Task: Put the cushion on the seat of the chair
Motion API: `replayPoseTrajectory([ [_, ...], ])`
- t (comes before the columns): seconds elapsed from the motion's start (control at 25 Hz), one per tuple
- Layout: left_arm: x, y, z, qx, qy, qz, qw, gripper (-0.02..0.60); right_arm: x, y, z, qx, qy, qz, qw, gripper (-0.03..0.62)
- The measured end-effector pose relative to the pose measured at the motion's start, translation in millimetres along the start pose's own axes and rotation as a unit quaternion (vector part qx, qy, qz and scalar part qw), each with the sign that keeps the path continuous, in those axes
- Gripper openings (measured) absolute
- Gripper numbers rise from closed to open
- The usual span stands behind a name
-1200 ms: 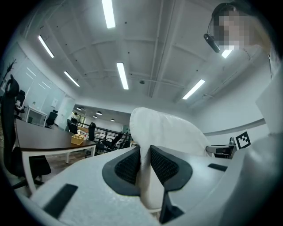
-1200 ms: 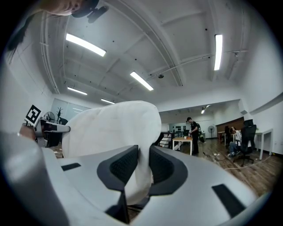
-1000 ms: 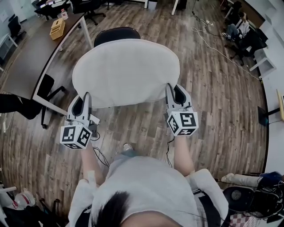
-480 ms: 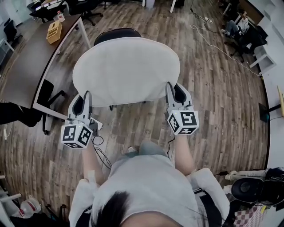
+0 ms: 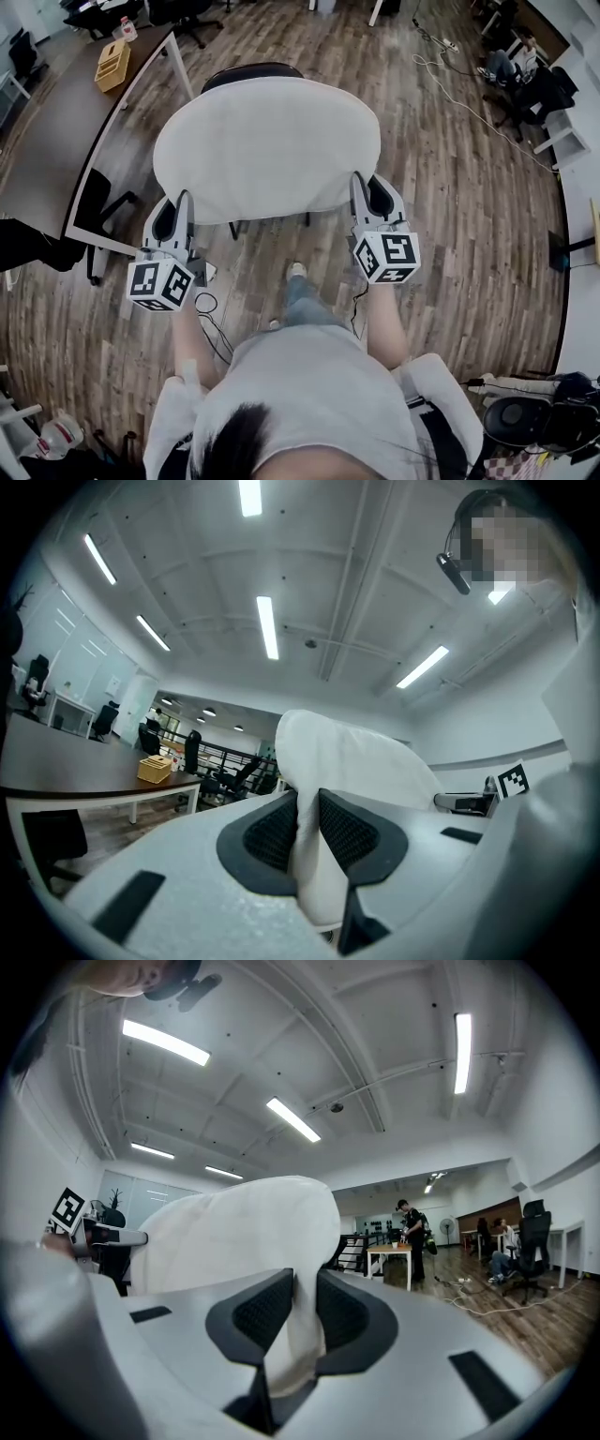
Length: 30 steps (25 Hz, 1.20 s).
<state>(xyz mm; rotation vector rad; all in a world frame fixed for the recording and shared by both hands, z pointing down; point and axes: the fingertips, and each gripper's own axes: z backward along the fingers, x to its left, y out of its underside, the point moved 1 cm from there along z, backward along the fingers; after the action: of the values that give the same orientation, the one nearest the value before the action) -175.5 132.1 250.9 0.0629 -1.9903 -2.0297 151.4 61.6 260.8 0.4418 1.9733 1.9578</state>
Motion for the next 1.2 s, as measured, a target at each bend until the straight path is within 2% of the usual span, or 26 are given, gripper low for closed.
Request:
replayPoseTrajectory([
  [0.32,28,-5,-80,-0.004,-0.014,0.001,0.9999,0.06,-32,-5,-88,0.0,-0.013,0.001,1.0,0.058],
  [0.64,37,-3,-145,-0.009,-0.033,0.007,0.9994,0.06,-69,-10,-158,0.001,-0.034,0.006,0.999,0.058],
  [0.84,43,2,-177,-0.011,-0.051,0.011,0.9986,0.06,-87,-5,-195,0.005,-0.049,0.006,0.999,0.058],
  [1.2,59,23,-205,0.018,-0.066,0.021,0.9975,0.06,-97,23,-233,0.033,-0.059,-0.007,0.998,0.058],
])
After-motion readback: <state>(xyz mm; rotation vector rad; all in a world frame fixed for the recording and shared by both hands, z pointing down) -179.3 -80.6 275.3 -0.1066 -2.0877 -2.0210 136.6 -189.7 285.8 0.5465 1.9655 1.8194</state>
